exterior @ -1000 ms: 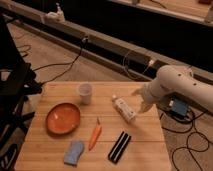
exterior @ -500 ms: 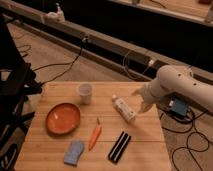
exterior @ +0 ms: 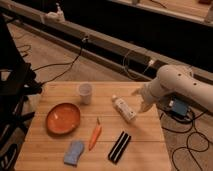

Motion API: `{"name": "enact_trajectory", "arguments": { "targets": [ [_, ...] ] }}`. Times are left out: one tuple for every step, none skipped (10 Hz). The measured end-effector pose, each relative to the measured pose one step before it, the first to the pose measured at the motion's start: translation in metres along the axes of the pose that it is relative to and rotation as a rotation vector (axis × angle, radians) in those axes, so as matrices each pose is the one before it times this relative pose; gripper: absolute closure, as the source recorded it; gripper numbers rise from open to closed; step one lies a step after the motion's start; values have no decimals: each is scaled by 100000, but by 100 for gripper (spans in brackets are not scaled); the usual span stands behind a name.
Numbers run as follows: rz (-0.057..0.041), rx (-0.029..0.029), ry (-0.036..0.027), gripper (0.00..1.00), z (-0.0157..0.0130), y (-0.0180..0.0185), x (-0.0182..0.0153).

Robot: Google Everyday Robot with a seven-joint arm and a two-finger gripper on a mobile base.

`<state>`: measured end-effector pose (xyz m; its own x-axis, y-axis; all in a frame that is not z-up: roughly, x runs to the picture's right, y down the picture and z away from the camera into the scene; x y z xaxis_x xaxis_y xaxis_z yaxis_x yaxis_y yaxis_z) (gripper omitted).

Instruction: Wipe the white sponge on the table

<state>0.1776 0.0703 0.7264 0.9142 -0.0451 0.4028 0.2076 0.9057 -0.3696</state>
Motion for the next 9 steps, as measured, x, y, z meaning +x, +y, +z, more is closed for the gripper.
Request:
{"name": "enact_trajectory", "arguments": {
  "targets": [
    [-3844, -673, -1877, 38, 41, -256, -1018],
    [-5138, -1054, -1845, 38, 259, -237, -1359],
    [-13007, -3350, -3076, 38, 825, -370, -3392],
    [-9827, -3612, -1504, 38, 906, -222, -2413],
    [-10299, -3761, -1312, 38, 1024, -374, -2469],
    [-8798, -3199, -1555, 38, 1056, -529, -2302],
    [-9130, -2191, -2781, 38, 1280, -1111, -3032],
    [-7505, -1892, -3066, 38, 1032, -931, -2803],
    [-3334, -1068, -1334, 38, 472, -315, -1212]
  ]
}}
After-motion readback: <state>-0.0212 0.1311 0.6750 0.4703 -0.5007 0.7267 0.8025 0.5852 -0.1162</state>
